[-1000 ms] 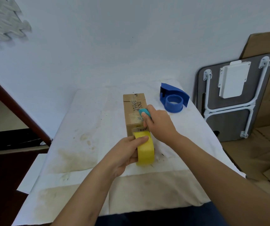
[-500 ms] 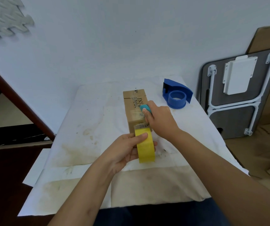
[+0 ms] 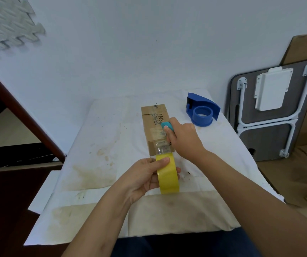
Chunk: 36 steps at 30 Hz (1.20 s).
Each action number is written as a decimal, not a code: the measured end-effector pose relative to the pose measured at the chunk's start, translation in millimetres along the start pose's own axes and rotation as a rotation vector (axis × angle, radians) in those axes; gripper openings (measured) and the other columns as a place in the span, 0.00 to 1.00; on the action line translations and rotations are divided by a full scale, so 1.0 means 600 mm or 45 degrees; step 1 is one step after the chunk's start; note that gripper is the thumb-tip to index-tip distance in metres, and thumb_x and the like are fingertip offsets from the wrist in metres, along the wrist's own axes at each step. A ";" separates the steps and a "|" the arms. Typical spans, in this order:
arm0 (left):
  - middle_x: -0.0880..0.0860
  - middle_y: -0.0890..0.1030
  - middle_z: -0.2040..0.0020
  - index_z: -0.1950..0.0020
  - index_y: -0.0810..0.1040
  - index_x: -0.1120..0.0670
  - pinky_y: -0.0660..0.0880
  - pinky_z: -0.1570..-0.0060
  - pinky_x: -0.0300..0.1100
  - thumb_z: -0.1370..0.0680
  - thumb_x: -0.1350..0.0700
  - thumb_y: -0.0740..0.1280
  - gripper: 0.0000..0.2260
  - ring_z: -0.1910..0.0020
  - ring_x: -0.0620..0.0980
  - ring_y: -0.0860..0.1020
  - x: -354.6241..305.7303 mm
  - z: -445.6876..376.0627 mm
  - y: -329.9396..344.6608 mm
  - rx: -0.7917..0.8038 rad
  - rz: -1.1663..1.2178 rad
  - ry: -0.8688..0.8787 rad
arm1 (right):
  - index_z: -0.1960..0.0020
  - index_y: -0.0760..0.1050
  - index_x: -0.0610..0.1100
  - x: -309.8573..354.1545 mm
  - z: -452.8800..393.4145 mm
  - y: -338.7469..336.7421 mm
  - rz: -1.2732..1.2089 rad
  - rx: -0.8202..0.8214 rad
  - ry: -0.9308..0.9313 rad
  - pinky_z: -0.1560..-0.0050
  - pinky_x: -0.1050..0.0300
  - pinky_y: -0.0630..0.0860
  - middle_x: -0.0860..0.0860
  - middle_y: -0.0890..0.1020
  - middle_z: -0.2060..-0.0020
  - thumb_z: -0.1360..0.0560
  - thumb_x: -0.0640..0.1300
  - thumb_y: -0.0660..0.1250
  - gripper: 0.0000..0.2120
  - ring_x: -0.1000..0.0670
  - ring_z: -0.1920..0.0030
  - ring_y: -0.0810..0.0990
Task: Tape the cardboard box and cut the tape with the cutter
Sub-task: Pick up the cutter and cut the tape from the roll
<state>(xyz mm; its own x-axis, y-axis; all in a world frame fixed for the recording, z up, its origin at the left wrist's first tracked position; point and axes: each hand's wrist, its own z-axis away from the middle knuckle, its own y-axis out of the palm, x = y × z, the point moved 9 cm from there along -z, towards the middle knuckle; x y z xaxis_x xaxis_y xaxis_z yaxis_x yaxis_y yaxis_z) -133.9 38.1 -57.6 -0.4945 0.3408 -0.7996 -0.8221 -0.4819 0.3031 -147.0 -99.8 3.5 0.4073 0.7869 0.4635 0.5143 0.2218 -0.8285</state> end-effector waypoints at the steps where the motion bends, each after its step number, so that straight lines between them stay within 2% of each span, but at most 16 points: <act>1: 0.62 0.86 0.49 0.37 0.76 0.63 0.81 0.49 0.50 0.21 0.56 0.67 0.16 0.52 0.56 0.85 -0.002 0.001 0.000 0.004 -0.005 -0.008 | 0.37 0.68 0.43 0.001 0.001 -0.001 0.018 0.004 0.000 0.45 0.52 0.69 0.46 0.82 0.54 0.17 0.49 0.52 0.14 0.48 0.60 0.73; 6: 0.64 0.85 0.48 0.37 0.76 0.66 0.81 0.48 0.50 0.21 0.56 0.67 0.18 0.51 0.57 0.85 0.006 0.003 0.003 0.016 -0.015 -0.079 | 0.38 0.68 0.43 0.000 0.002 -0.001 0.027 0.018 0.022 0.50 0.57 0.62 0.46 0.81 0.54 0.17 0.49 0.51 0.14 0.49 0.59 0.69; 12: 0.63 0.85 0.48 0.40 0.78 0.62 0.82 0.51 0.48 0.23 0.52 0.69 0.17 0.53 0.56 0.85 0.009 -0.012 0.003 -0.085 0.010 -0.057 | 0.39 0.68 0.43 0.000 -0.003 -0.003 -0.017 0.021 0.000 0.45 0.51 0.70 0.47 0.82 0.56 0.17 0.49 0.52 0.13 0.50 0.62 0.75; 15: 0.62 0.86 0.50 0.36 0.72 0.59 0.83 0.56 0.49 0.25 0.54 0.72 0.21 0.56 0.56 0.86 0.018 -0.015 -0.009 -0.174 0.098 -0.012 | 0.39 0.68 0.44 0.000 -0.002 -0.002 -0.021 0.030 -0.008 0.46 0.52 0.70 0.48 0.82 0.55 0.17 0.50 0.52 0.13 0.50 0.62 0.75; 18: 0.64 0.84 0.46 0.39 0.76 0.58 0.83 0.53 0.50 0.23 0.56 0.69 0.14 0.51 0.59 0.84 0.023 -0.011 0.008 -0.077 0.166 -0.052 | 0.39 0.68 0.44 0.002 -0.001 -0.003 0.004 0.015 -0.017 0.45 0.53 0.69 0.48 0.83 0.55 0.17 0.49 0.53 0.13 0.50 0.63 0.75; 20: 0.66 0.83 0.46 0.42 0.78 0.60 0.82 0.54 0.49 0.22 0.57 0.68 0.11 0.53 0.59 0.85 0.021 -0.010 0.015 -0.037 0.218 -0.066 | 0.39 0.68 0.44 0.004 0.000 -0.005 0.020 0.018 -0.014 0.47 0.55 0.68 0.47 0.83 0.53 0.17 0.50 0.52 0.13 0.50 0.63 0.74; 24: 0.63 0.84 0.46 0.35 0.75 0.62 0.82 0.54 0.48 0.23 0.58 0.67 0.17 0.55 0.57 0.85 0.015 -0.012 0.003 -0.008 0.107 -0.128 | 0.38 0.67 0.44 0.014 0.004 -0.013 0.122 0.068 -0.047 0.52 0.59 0.61 0.46 0.82 0.46 0.17 0.49 0.52 0.14 0.50 0.60 0.70; 27: 0.60 0.84 0.43 0.34 0.76 0.61 0.81 0.49 0.49 0.23 0.58 0.65 0.18 0.54 0.55 0.85 0.008 -0.006 -0.013 0.046 -0.023 -0.214 | 0.39 0.68 0.44 0.020 0.006 -0.018 0.177 0.080 -0.075 0.51 0.58 0.62 0.45 0.82 0.50 0.17 0.50 0.52 0.14 0.48 0.61 0.73; 30: 0.60 0.84 0.42 0.36 0.78 0.60 0.78 0.44 0.50 0.24 0.57 0.64 0.18 0.55 0.54 0.85 -0.003 0.002 -0.023 0.109 -0.142 -0.257 | 0.42 0.70 0.44 0.027 0.009 -0.017 -0.134 0.102 -0.050 0.57 0.56 0.75 0.46 0.83 0.58 0.18 0.50 0.54 0.12 0.48 0.61 0.80; 31: 0.60 0.83 0.42 0.36 0.78 0.60 0.78 0.44 0.50 0.25 0.56 0.65 0.18 0.55 0.54 0.85 -0.006 0.003 -0.025 0.122 -0.167 -0.266 | 0.44 0.71 0.44 0.030 0.010 -0.013 -0.261 0.121 -0.041 0.61 0.58 0.76 0.47 0.84 0.59 0.18 0.49 0.55 0.11 0.50 0.62 0.80; 34: 0.62 0.83 0.42 0.38 0.79 0.61 0.79 0.47 0.51 0.23 0.51 0.67 0.19 0.60 0.54 0.85 -0.007 0.004 -0.032 0.106 -0.179 -0.271 | 0.49 0.70 0.45 0.028 0.011 0.006 -0.429 0.178 -0.012 0.65 0.64 0.71 0.49 0.85 0.61 0.18 0.48 0.56 0.08 0.53 0.64 0.79; 36: 0.63 0.83 0.44 0.39 0.80 0.61 0.80 0.49 0.51 0.21 0.49 0.65 0.18 0.62 0.55 0.85 -0.004 0.003 -0.038 0.047 -0.144 -0.253 | 0.47 0.71 0.45 0.018 0.009 0.014 -0.443 0.157 0.016 0.65 0.64 0.70 0.49 0.85 0.61 0.18 0.48 0.56 0.08 0.55 0.65 0.78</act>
<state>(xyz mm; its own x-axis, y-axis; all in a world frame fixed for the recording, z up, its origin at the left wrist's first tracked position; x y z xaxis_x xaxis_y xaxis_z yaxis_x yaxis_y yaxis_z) -114.6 49.5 -61.6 -0.4417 0.5448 -0.7128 -0.8834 -0.4029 0.2394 -142.5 -86.1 -0.1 0.2337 0.6451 0.7275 0.5292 0.5433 -0.6517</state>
